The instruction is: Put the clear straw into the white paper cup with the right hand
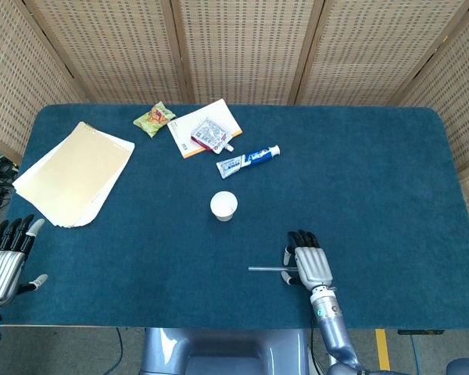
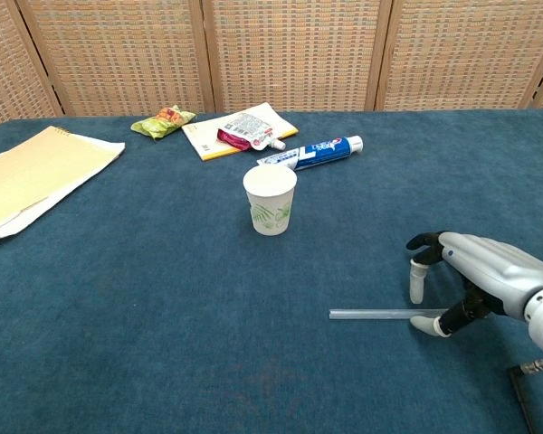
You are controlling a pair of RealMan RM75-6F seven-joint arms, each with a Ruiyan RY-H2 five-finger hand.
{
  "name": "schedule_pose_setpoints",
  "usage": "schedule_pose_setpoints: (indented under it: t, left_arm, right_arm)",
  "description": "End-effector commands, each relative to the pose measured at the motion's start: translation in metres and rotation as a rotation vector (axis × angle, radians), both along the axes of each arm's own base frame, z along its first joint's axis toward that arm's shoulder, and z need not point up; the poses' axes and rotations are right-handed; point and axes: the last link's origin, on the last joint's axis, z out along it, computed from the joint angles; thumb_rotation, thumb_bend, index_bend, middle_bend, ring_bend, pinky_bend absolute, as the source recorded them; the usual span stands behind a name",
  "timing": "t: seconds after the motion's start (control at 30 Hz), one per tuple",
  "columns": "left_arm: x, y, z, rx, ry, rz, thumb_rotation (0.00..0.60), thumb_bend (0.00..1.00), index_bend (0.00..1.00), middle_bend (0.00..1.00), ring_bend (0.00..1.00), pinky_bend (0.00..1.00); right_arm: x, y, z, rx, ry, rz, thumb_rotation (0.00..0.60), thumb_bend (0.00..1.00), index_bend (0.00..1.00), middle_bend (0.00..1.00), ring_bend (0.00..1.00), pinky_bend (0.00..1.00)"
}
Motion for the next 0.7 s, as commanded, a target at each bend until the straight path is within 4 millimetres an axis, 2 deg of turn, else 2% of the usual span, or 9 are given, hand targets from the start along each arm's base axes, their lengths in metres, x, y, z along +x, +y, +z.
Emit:
schedule_pose_setpoints:
  t: [0.03,0.37,0.7]
  left_arm:
    - [0.0001,-0.0001,0.0002,0.001,0.000,0.000,0.600,0.08,0.00,0.00,0.00,0.00]
    - [0.0005,-0.0002,0.0000,-0.001,-0.001,-0.003,0.600,0.08,0.00,0.00,0.00,0.00]
    - [0.0007,-0.0001,0.0005,0.002,-0.004,-0.004,0.600,0.08,0.00,0.00,0.00,0.00]
  right_arm:
    - [-0.0004,0.0003,-0.0010,0.005,0.001,-0.001,0.600,0.46,0.59,0.20,0.00,0.00]
    - [-0.0032,0.0011,-0.0041,0.025,0.012,-0.009,0.600,0.48,0.58,0.20,0.00,0.00]
    - [-0.0034,0.0028,-0.0050,0.037,0.018,-0.016,0.600,0.60,0.59,0.20,0.00,0.00]
